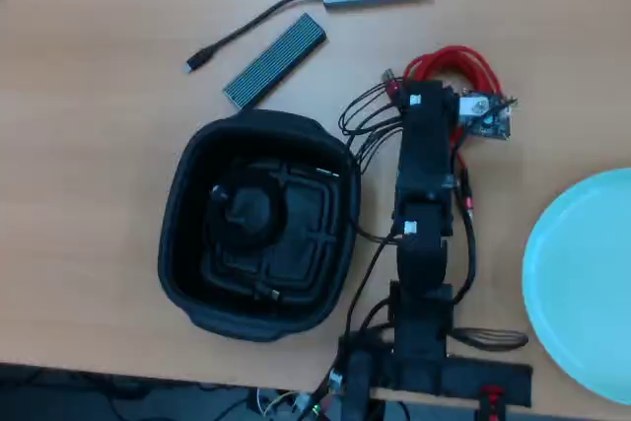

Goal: Put a black charging cable in a black bowl and put a red charging cable in a green bowl

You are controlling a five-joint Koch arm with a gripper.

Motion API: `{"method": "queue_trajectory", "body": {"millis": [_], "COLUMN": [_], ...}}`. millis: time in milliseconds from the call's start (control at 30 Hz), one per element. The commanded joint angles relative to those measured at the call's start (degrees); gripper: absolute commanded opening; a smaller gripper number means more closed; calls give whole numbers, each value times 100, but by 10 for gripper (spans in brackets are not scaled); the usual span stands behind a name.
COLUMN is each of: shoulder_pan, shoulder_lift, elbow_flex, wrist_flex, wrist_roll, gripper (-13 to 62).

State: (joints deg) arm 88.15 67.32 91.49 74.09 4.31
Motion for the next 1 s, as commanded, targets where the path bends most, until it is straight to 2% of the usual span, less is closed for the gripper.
{"method": "queue_trajectory", "body": {"millis": [0,133,167,300,600,833,967], "shoulder_pan": [-62,-105,-105,-88,343,923,1828], "shoulder_lift": [-97,-88,-88,114,2786,3542,3630], "elbow_flex": [88,97,97,-26,-255,-712,-800], "wrist_flex": [105,105,105,114,448,1072,1107], "wrist_roll": [105,123,123,360,431,404,-88], "gripper": [276,-38,-93,-43,-44,-44,-44]}}
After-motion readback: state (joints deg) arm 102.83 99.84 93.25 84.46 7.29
